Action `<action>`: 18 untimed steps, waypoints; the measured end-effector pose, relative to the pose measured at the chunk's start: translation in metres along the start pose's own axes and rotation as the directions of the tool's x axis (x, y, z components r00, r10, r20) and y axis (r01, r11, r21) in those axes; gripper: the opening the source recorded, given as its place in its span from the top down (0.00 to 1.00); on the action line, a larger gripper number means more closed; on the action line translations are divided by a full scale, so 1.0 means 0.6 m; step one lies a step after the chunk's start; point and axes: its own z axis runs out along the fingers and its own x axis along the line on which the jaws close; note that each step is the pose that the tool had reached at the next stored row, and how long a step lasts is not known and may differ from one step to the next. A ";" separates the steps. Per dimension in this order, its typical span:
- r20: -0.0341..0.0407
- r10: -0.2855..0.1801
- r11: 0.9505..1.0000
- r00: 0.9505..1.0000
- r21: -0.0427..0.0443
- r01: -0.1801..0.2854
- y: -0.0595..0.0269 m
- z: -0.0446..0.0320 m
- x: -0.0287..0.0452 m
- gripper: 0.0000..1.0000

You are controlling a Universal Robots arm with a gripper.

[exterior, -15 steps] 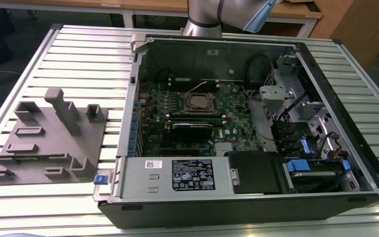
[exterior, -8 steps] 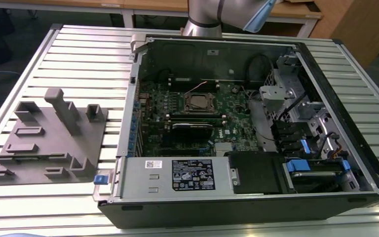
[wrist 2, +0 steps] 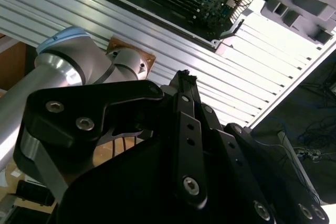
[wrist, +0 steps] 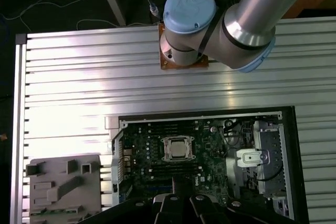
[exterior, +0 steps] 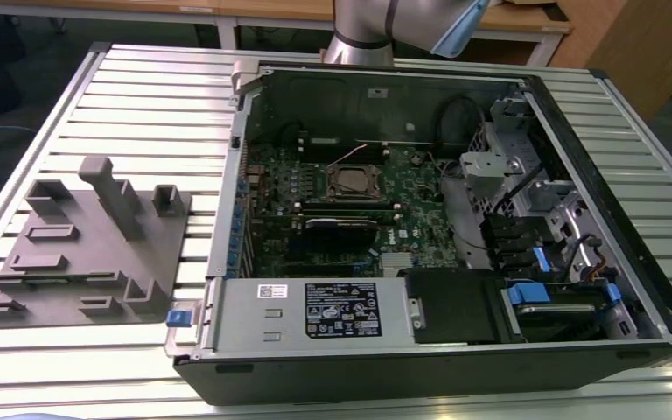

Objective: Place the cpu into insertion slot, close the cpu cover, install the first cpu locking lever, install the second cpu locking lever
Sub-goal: 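Install the first cpu locking lever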

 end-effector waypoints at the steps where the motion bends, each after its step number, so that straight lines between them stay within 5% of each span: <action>1: 0.000 0.000 1.000 1.000 0.000 0.000 0.000 0.000 0.000 0.89; 8: 0.000 0.000 1.000 1.000 0.000 0.000 0.000 0.002 0.000 0.89; 18: 0.000 0.000 1.000 1.000 0.000 0.000 -0.007 0.031 0.000 0.89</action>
